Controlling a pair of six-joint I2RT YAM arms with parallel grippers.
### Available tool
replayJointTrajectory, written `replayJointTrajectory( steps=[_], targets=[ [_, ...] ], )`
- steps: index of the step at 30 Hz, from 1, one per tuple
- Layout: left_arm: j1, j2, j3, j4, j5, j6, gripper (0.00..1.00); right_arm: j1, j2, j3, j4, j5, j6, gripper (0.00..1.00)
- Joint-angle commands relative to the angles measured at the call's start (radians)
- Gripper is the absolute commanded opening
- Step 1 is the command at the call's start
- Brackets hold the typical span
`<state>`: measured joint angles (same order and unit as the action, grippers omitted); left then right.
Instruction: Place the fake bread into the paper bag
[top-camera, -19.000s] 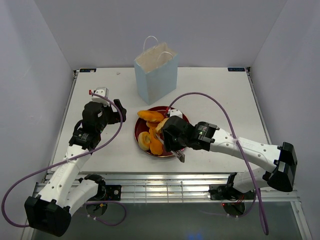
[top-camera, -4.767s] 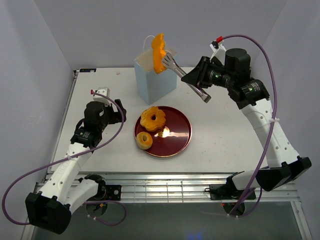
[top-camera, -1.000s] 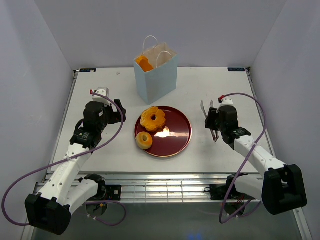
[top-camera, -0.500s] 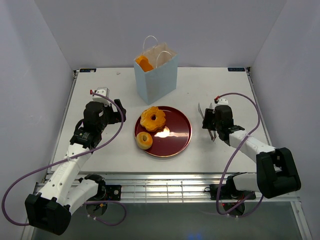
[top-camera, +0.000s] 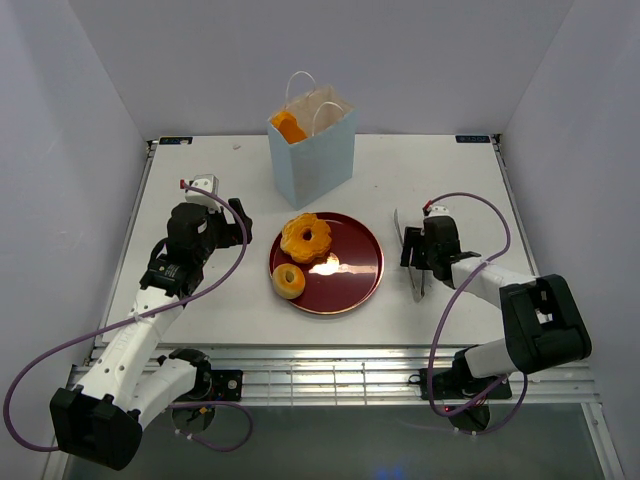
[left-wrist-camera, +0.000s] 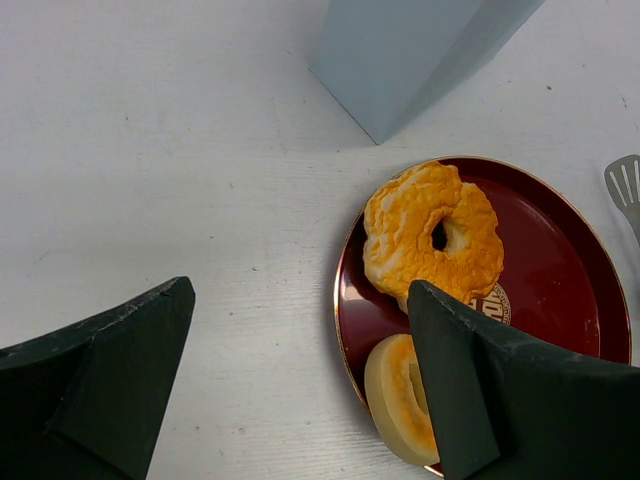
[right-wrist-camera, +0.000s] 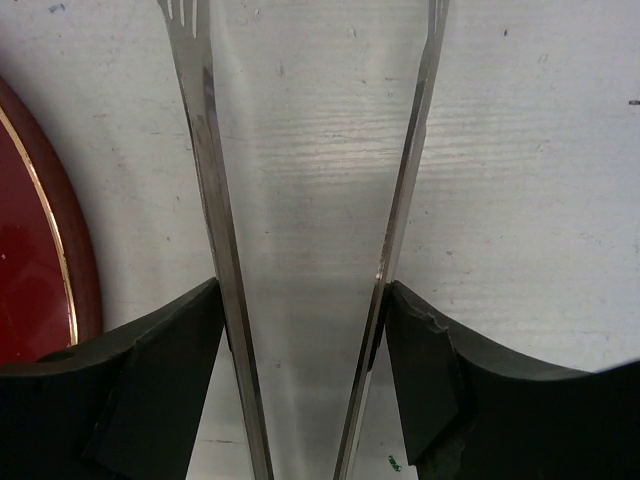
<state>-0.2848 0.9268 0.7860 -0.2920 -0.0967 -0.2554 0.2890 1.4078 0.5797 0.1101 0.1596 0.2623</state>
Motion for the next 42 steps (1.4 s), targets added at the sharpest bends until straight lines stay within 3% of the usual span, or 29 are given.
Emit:
replayJointTrajectory(
  steps=[1,10,21,23,31,39,42],
  targets=[
    [-0.004,-0.003,0.019,0.007,0.009,-0.004,0.98,-0.002,0.006,-0.007,0.046,-0.005,0.012,0.7],
    [-0.005,-0.003,0.019,0.007,0.011,-0.004,0.98,0.009,0.026,0.012,0.008,-0.014,-0.006,0.82],
    [-0.004,-0.005,0.019,0.007,0.012,-0.004,0.98,0.027,0.033,0.078,-0.09,0.006,-0.014,0.87],
    [-0.004,-0.006,0.018,0.008,0.009,-0.004,0.98,0.032,0.028,0.094,-0.108,-0.002,-0.02,0.98],
    [-0.004,-0.04,0.012,0.016,-0.021,-0.007,0.98,0.035,-0.142,0.248,-0.291,-0.008,-0.046,0.93],
    [-0.005,-0.065,0.009,0.02,-0.072,-0.015,0.98,0.036,-0.246,0.408,-0.389,-0.019,-0.069,0.9],
    [-0.005,-0.083,0.004,0.027,-0.096,-0.019,0.98,0.041,-0.294,0.422,-0.374,0.049,-0.058,0.9]
  ],
)
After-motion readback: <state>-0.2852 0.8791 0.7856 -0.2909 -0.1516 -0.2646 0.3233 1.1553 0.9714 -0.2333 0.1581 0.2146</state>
